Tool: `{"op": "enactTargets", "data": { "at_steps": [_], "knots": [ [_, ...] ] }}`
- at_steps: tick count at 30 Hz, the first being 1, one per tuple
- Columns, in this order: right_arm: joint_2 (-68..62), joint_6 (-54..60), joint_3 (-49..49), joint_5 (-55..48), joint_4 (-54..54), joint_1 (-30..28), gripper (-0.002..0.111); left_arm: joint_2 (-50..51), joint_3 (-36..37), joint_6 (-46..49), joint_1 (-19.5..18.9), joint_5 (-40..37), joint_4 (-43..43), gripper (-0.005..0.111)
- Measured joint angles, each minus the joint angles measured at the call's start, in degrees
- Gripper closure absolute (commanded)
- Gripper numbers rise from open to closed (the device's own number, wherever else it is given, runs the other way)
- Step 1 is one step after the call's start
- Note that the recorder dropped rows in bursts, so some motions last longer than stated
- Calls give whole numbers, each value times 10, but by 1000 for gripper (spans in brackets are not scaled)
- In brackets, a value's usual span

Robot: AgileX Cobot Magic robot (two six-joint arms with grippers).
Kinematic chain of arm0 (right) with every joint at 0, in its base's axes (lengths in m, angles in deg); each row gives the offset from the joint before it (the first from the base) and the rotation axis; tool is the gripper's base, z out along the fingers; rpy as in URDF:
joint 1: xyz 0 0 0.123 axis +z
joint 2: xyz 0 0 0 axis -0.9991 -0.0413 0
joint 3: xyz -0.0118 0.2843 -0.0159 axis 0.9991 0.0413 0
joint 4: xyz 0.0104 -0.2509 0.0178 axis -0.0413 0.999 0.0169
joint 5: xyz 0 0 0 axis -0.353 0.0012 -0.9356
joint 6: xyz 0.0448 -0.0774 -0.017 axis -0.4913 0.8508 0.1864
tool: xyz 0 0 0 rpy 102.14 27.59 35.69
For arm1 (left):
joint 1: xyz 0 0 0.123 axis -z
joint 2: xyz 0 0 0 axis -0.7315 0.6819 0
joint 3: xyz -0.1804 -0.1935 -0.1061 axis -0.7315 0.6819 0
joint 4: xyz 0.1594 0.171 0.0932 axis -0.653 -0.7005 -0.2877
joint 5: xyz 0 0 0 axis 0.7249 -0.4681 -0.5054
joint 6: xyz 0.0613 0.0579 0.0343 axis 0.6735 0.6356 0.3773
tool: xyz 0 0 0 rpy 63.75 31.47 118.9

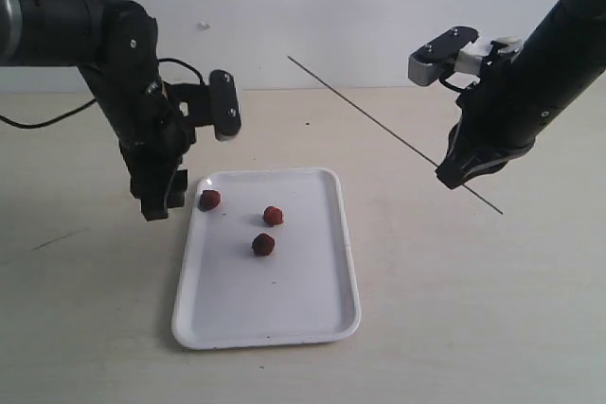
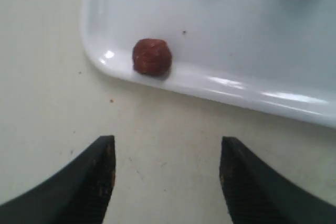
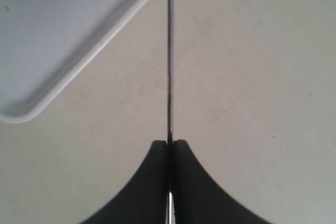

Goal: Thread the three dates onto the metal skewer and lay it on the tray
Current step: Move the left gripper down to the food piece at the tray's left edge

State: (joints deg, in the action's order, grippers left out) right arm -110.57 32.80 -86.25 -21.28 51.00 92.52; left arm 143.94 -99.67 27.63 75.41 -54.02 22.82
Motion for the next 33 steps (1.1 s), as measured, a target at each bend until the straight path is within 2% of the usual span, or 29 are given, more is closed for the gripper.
{"op": "enactTargets", "data": {
  "at_steps": [7,19,33],
  "knots": [
    [0,0,-7,8,-15,0,108,42,-17,47,14,3,-5,48],
    [-3,1,-7,8,-2,0,108,98,-100,77,29,-15,-7,48],
    [-3,1,-7,9,0,0,108,136,-106,97,29,-28,-26,48]
  ]
}}
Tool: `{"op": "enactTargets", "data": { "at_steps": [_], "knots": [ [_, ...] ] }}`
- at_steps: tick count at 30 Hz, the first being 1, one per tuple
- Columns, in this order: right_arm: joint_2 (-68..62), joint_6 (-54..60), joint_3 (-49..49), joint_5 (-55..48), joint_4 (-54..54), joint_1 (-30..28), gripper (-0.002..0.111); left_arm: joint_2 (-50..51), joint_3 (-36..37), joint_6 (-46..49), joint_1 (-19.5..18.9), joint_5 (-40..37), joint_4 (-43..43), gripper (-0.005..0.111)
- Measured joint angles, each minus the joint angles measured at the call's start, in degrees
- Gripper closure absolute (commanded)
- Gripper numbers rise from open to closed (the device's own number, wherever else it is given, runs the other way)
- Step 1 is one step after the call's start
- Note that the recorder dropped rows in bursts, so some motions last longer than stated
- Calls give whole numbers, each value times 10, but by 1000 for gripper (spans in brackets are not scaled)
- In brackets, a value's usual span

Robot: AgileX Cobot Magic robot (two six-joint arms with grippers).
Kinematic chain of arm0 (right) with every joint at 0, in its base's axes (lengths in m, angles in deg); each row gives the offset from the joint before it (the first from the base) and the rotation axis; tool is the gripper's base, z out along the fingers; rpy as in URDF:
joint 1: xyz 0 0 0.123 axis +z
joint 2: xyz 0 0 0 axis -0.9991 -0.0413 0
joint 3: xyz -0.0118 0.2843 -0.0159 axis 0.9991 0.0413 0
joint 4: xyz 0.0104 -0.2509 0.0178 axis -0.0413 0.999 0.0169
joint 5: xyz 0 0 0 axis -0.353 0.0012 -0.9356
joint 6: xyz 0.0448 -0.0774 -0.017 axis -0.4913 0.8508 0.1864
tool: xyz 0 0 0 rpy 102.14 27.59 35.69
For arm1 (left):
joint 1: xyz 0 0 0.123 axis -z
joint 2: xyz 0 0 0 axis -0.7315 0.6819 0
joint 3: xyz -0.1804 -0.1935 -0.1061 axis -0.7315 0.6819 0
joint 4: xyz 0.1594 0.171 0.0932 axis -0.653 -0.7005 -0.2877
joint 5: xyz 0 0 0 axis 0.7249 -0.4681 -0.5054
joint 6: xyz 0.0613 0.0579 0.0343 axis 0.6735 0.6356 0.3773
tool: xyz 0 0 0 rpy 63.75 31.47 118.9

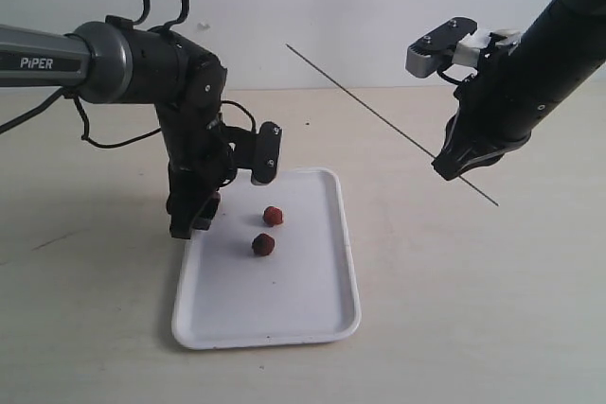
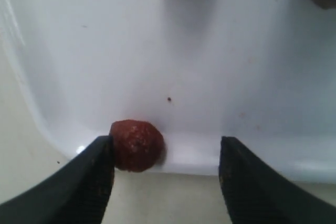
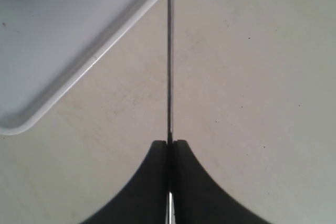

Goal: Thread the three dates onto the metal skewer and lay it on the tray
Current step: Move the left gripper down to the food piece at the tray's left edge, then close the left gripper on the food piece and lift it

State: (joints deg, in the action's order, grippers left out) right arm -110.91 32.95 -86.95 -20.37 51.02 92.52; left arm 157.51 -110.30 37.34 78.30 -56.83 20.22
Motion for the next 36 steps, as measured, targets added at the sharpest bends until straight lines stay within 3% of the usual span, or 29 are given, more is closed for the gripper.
{"op": "enactTargets", "data": {
  "at_steps": [25,36],
  "knots": [
    [0,0,0,18,0,0,108,7,0,0,0,32,-30,54],
    [0,0,0,22,0,0,108,7,0,26,0,24,-106,54]
  ]
}}
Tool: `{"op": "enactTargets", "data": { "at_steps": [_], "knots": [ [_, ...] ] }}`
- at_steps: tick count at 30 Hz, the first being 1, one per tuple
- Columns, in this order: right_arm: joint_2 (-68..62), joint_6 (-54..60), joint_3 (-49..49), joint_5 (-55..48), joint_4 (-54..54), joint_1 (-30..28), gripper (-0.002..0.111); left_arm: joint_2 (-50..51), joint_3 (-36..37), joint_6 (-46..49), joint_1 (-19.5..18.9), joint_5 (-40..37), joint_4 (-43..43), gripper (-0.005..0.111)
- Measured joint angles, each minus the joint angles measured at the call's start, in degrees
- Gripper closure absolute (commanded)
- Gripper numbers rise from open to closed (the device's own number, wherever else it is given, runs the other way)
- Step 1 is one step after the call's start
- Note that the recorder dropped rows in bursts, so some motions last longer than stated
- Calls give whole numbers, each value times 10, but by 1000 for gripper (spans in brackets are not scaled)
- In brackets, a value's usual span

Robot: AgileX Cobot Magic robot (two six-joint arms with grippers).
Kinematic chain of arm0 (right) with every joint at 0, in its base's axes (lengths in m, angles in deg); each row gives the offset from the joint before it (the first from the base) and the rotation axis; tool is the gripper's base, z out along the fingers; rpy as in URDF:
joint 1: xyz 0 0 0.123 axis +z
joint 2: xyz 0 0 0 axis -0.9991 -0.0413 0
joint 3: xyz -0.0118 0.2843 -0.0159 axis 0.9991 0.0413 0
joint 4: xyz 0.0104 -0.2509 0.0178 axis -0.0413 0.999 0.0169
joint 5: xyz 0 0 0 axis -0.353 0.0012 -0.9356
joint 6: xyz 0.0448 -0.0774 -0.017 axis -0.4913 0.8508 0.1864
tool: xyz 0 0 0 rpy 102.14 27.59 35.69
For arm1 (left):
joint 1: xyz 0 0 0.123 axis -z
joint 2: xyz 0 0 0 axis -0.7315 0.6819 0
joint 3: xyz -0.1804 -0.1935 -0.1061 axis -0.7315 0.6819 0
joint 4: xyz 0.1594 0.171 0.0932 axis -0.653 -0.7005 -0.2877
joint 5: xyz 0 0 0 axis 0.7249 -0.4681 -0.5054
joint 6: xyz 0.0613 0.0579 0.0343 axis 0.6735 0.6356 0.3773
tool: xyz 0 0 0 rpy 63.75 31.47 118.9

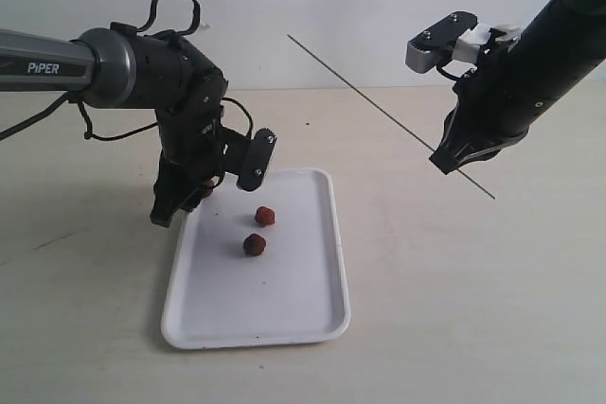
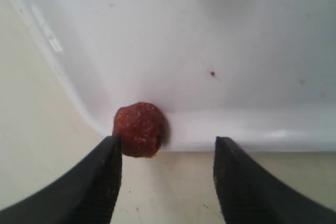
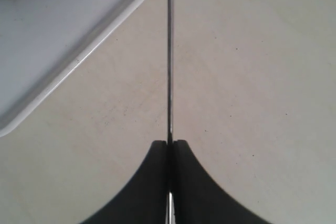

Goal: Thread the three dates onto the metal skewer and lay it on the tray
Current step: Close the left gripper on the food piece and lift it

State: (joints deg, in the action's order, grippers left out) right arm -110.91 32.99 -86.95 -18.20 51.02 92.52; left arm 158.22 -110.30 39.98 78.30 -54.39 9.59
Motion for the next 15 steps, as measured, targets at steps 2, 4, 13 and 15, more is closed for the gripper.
{"op": "enactTargets", "data": {
  "at_steps": [2,4,13,15],
  "knots": [
    [0,0,0,0,0,0,108,0,0,4,0,6,-1,54],
    [0,1,0,1,0,0,108,0,0,6,0,10,-1,54],
    [0,1,0,2,0,0,108,0,0,-20,0,15,2,54],
    [0,1,0,2,0,0,108,0,0,-36,0,26,2,54]
  ]
}}
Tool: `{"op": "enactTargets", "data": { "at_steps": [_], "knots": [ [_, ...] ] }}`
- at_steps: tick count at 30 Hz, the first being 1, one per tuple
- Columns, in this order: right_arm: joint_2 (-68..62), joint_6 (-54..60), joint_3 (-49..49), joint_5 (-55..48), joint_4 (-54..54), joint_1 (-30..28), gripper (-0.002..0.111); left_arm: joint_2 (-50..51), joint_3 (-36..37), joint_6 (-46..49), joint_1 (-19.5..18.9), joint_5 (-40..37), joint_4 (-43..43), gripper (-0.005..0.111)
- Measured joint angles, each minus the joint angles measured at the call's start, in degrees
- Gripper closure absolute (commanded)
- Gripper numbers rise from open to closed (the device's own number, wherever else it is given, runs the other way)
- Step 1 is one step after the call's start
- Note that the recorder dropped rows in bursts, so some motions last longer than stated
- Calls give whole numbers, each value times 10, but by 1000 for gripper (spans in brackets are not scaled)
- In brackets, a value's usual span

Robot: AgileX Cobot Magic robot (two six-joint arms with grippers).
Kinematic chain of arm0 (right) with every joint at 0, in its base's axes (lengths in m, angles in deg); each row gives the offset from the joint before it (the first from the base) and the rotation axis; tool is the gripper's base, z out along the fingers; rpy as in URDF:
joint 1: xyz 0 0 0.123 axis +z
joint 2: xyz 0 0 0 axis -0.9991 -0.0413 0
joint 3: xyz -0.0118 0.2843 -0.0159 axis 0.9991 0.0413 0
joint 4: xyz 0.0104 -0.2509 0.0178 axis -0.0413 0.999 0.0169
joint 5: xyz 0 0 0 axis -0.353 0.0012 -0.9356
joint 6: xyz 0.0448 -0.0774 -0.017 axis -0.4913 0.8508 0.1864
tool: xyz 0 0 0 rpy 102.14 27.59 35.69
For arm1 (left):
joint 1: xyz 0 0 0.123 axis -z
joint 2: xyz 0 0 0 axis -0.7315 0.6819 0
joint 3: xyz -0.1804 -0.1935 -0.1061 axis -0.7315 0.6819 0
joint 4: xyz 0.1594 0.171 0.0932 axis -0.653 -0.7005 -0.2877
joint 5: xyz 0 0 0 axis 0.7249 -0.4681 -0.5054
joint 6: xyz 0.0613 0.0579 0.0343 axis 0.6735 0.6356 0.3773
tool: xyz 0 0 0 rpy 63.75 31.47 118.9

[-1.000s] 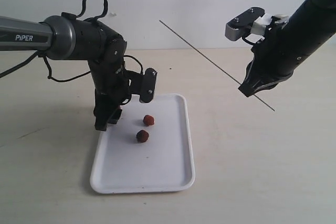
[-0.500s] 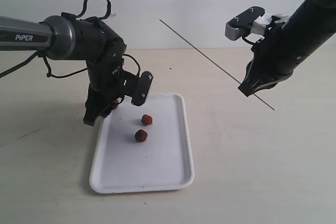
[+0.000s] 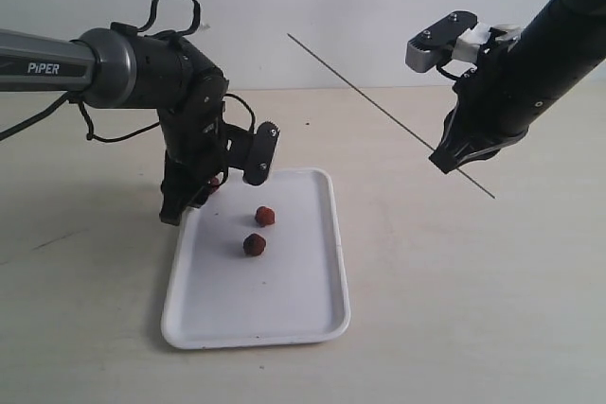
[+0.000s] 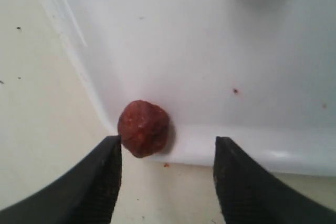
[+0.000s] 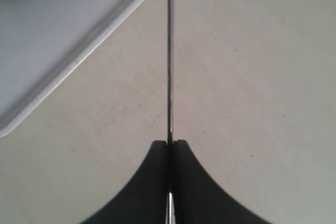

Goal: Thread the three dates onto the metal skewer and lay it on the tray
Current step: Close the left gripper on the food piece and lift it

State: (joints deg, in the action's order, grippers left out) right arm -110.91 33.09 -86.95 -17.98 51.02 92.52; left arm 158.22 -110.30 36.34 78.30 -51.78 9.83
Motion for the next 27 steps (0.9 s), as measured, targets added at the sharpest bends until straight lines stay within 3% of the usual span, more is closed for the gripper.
{"op": "enactTargets", "data": {
  "at_steps": [5,27],
  "knots": [
    [0,0,0,4,0,0,108,0,0,-53,0,72,10,54],
    [0,0,0,21,0,0,108,22,-6,-121,-11,57,0,54]
  ]
}}
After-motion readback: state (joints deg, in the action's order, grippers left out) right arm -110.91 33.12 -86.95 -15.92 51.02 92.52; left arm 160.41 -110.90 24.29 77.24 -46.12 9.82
